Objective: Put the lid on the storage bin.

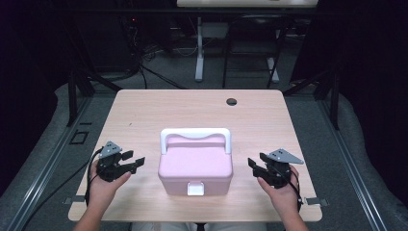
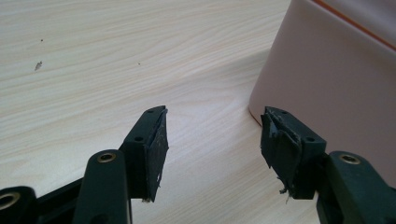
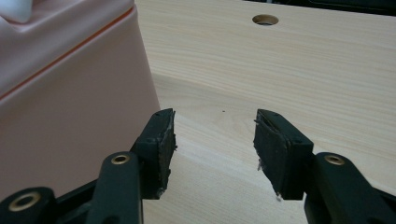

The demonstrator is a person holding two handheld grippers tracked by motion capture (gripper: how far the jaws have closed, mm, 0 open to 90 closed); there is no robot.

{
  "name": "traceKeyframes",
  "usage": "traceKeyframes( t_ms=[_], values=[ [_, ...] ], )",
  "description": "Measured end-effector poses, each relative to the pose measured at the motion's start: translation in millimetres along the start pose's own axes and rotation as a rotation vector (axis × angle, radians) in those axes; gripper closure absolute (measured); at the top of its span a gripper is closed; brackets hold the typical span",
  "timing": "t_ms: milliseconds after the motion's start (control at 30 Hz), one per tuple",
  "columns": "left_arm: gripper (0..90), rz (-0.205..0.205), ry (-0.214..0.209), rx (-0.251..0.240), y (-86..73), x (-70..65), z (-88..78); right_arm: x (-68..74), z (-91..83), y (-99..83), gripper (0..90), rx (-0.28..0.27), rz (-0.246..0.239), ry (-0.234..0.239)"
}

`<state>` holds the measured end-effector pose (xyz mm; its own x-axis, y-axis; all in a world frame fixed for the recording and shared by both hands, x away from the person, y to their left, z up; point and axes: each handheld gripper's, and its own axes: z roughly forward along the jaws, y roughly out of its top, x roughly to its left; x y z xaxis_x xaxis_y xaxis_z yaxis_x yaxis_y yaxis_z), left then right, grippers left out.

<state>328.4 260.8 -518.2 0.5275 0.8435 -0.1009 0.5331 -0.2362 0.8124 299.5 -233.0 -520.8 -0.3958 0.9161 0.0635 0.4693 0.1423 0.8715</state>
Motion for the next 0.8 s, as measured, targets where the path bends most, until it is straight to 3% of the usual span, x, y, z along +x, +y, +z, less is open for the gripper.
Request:
traceKeyframes(
  t_ms=[533, 800],
  values=[
    [41.5, 0.002, -0.056, 0.047, -9.3, -4.7, 15.3, -1.7, 9.7, -11.2, 46.4, 0.034, -0.009, 0.001],
    [41.7, -0.004, -0.075, 0.047, -12.1, -7.0, 18.6, -1.0, 12.8, -14.3, 46.4, 0.048, 0.002, 0.014]
  ],
)
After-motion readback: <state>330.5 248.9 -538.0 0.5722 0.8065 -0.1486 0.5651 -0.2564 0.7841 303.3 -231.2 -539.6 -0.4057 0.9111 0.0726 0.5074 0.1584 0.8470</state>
